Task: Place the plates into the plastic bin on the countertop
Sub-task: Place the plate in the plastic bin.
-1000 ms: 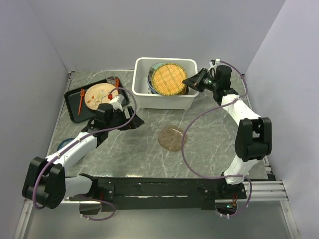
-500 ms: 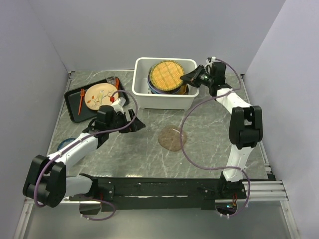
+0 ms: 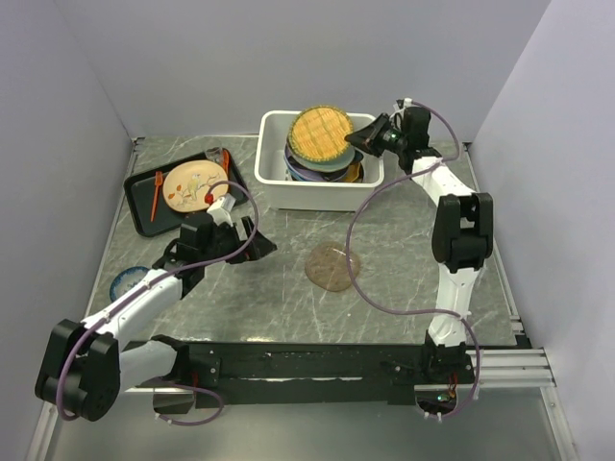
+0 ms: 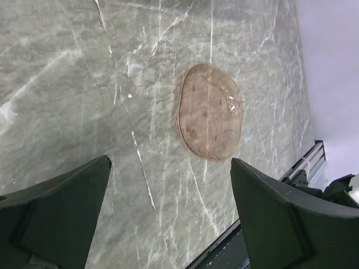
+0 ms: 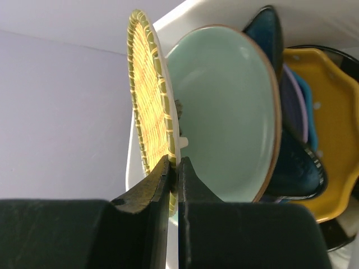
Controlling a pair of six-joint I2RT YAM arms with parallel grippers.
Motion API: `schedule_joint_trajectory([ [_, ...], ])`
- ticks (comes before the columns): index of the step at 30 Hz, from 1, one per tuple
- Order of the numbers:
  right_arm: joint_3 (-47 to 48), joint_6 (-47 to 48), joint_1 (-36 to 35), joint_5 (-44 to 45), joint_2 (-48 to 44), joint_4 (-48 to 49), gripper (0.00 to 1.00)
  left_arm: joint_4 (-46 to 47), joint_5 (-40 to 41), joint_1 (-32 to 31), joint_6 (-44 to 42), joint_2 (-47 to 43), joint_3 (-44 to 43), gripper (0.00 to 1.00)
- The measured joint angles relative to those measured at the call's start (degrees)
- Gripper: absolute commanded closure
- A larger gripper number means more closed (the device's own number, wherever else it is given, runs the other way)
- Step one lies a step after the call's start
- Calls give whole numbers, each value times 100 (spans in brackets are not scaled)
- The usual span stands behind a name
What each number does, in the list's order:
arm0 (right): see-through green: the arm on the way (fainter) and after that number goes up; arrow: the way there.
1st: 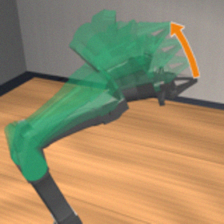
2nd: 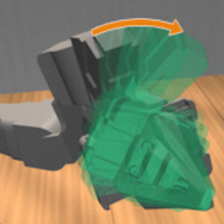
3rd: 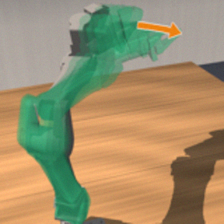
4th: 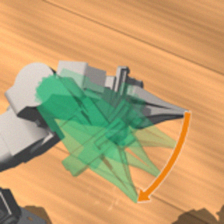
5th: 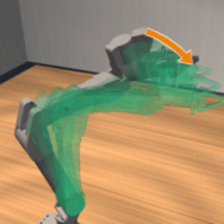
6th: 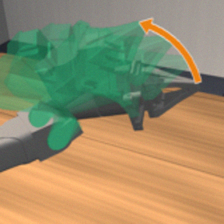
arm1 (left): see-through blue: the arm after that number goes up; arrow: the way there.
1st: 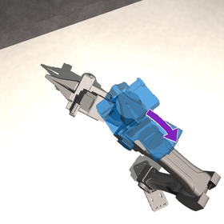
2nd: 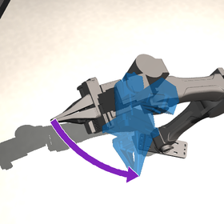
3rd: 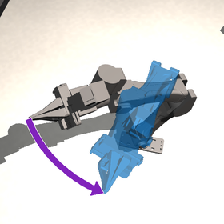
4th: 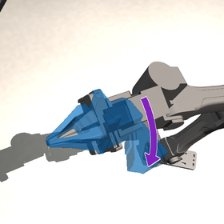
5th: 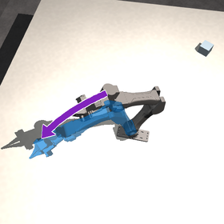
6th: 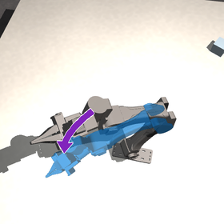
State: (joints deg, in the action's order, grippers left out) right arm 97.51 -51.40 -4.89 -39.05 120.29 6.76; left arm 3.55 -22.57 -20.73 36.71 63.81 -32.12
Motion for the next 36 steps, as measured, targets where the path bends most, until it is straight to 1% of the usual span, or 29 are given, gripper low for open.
schedule_joint_trajectory([
  [2, 33, -7, 0, -4, 116, -9, 90, 2, 20, 0, 15, -13, 0, 7],
  [3, 33, -24, 0, -7, 175, -39, 84, 2, 17, 0, 17, -13, 0, 7],
  [4, 31, -46, 0, -7, 214, -59, 73, 2, 20, 0, 24, -9, 0, 7],
  [6, 26, -79, -2, -17, 256, -107, 66, 20, 15, 0, 39, 17, 0, 7],
  [7, -7, -81, -15, -37, 256, -94, 58, 42, 11, 0, 39, 57, 0, 7],
  [9, -37, -81, -22, -68, 254, -70, 52, 50, -2, 0, 37, 151, 0, 7],
  [10, -48, -83, -24, -85, 254, -46, 46, 57, -4, 0, 37, 208, 0, 7],
  [13, -125, -9, -37, -125, 227, -13, 36, 118, -24, 0, 39, 398, 0, 7],
  [16, -203, 92, -92, -101, 127, -42, 30, 295, -94, -2, 46, 568, 0, 7],
  [18, -291, 177, -109, -72, 9, -151, 29, 450, -157, -28, 52, 706, 0, 8],
  [20, -385, 278, -118, 11, -146, -256, 24, 616, -199, -90, 59, 863, 0, 8],
  [21, -433, 310, -116, 55, -229, -321, 20, 691, -214, -140, 61, 968, 0, 9],
  [24, -564, 457, -114, 208, -496, -516, 13, 951, -306, -304, 107, 1305, -4, 12],
  [27, -614, 610, -98, 367, -723, -741, 11, 1182, -372, -468, 197, 1655, -28, 14],
  [30, -651, 754, -96, 514, -914, -855, 9, 1320, -396, -669, 216, 2020, -179, 14],
  [36, -887, 887, -96, 627, -1268, -1025, 8, 1386, -334, -927, 216, 2347, -535, 15],
])
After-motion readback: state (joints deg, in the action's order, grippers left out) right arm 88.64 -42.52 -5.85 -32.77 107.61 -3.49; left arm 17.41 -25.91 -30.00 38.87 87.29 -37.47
